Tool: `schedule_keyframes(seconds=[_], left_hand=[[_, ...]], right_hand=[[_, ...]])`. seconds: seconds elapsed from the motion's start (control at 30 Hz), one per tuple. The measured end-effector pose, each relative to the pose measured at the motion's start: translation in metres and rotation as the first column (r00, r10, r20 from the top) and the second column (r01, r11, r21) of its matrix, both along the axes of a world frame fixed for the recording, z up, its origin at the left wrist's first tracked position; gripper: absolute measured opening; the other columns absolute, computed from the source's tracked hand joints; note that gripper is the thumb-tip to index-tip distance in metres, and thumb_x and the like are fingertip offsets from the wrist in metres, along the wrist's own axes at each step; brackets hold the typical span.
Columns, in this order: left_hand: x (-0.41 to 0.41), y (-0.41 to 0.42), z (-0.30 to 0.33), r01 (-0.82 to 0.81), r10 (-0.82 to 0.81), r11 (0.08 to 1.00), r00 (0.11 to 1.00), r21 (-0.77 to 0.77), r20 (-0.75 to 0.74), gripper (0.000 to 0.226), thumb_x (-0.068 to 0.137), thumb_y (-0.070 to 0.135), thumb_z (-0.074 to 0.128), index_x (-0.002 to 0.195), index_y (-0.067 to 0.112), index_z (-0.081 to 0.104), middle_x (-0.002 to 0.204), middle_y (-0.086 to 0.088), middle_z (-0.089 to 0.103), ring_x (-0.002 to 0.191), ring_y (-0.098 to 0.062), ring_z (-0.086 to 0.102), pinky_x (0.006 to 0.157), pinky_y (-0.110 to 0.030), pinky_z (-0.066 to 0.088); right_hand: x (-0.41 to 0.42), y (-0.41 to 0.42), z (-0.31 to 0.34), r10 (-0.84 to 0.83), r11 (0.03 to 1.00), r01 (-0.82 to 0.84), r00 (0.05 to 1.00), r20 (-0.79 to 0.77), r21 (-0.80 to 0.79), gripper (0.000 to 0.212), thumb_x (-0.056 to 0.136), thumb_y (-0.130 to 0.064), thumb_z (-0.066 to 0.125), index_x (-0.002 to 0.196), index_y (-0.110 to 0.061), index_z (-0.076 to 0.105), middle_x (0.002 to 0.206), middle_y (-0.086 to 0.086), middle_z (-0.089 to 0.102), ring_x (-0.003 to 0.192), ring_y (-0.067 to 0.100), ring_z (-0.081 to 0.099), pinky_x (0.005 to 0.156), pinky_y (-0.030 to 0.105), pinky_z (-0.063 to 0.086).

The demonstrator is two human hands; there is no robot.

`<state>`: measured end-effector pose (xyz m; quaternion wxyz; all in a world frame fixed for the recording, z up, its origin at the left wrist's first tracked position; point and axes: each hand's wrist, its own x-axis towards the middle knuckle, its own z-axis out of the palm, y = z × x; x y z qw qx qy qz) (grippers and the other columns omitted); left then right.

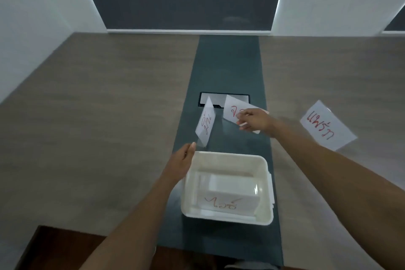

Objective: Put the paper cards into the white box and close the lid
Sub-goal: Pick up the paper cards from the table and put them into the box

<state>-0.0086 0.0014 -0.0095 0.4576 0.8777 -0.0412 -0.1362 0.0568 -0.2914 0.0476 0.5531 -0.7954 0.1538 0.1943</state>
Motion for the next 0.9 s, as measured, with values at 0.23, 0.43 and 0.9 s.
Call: schedule_keyframes(seconds=[0.23,0.43,0.9], left_hand=[[-0.012,-0.004,-0.002,-0.044,0.044,0.998,0.999,0.038,0.003,0.034,0.106,0.039,0.037,0.091,0.017,0.057,0.083,0.003,0.062,0.077,-0.011,0.058,0.070,-0.031,0.043],[-0.022,-0.008,-0.021,-0.064,0.067,0.996,0.997,0.056,-0.046,0.032,0.106,0.044,0.030,0.095,0.026,0.054,0.089,0.008,0.060,0.086,-0.011,0.060,0.073,-0.026,0.042],[-0.028,-0.012,-0.025,-0.117,0.121,0.986,0.992,0.122,-0.023,0.035,0.106,0.042,0.027,0.100,0.021,0.053,0.086,0.009,0.060,0.077,-0.005,0.058,0.060,-0.016,0.037]], right_hand=[[0.051,0.067,-0.028,0.318,0.901,-0.299,0.948,0.009,-0.314,0.065,0.099,-0.051,0.039,0.156,-0.026,0.020,0.156,0.009,0.036,0.127,0.032,0.051,0.110,0.047,0.040],[0.075,0.114,-0.041,0.432,0.789,-0.419,0.898,-0.080,-0.449,0.072,0.094,-0.068,0.022,0.156,-0.038,0.001,0.162,0.021,0.014,0.146,0.040,0.027,0.117,0.048,0.025],[0.060,0.118,-0.049,0.290,0.819,-0.263,0.957,-0.027,-0.510,0.048,0.089,0.004,0.050,0.131,-0.011,0.035,0.118,0.022,0.056,0.088,0.031,0.056,0.066,0.037,0.044]])
